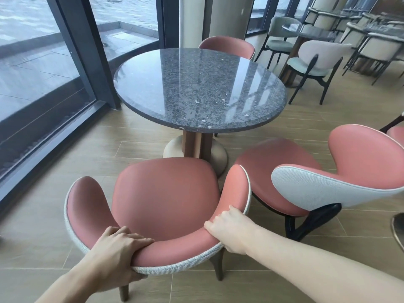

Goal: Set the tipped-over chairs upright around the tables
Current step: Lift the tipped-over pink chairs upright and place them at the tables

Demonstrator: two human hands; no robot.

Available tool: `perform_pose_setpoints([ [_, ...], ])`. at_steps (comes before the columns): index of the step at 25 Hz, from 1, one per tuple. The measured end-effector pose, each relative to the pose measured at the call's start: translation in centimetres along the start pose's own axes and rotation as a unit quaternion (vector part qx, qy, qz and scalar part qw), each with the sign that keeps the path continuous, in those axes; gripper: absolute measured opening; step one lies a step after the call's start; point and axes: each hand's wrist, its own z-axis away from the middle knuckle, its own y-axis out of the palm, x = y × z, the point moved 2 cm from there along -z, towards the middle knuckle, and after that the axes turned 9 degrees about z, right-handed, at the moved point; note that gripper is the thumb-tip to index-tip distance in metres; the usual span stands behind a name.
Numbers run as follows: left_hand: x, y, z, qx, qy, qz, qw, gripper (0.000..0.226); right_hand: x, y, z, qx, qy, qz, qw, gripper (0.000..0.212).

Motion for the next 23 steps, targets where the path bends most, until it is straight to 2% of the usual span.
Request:
perform_pose_setpoints([
  [2,-0.5,0.3,0.0,-0.047,0.036,-0.021,0.998,0.071,-0.1,0.2,0.8,0.007,-0.004,0.006,1.0,0.035],
  [8,-1.5,1.0,-1.1,0.028,-0.008,-0.036,0.999,0.086,-0.7,0.4,2.3,0.016,-0.003,0.01,1.0,0.032],
  [13,-2.2,1.5,-0.6,0.055,0.002,-0.031,0.998,0.089,0.5,0.5,4.1,0.023,-0.006,0.004,1.0,0.032],
  [19,-2.1,1.0,0.2,0.092,-0.02,-0.03,0.995,0.1,1.7,0.3,4.4,0.049,0.018,-0.025,0.998,0.047],
  [21,-2.5,0.3,-0.2,0.142,-0.045,-0.017,0.989,0.093,1.5,-0.1,4.3,0.086,0.027,-0.043,0.995,0.046],
  [23,-2.3,-1.4,-1.2,0.193,-0.104,0.095,0.971,0.07,0.7,-1.2,4.3,0.141,0.026,-0.095,0.985,0.043],
])
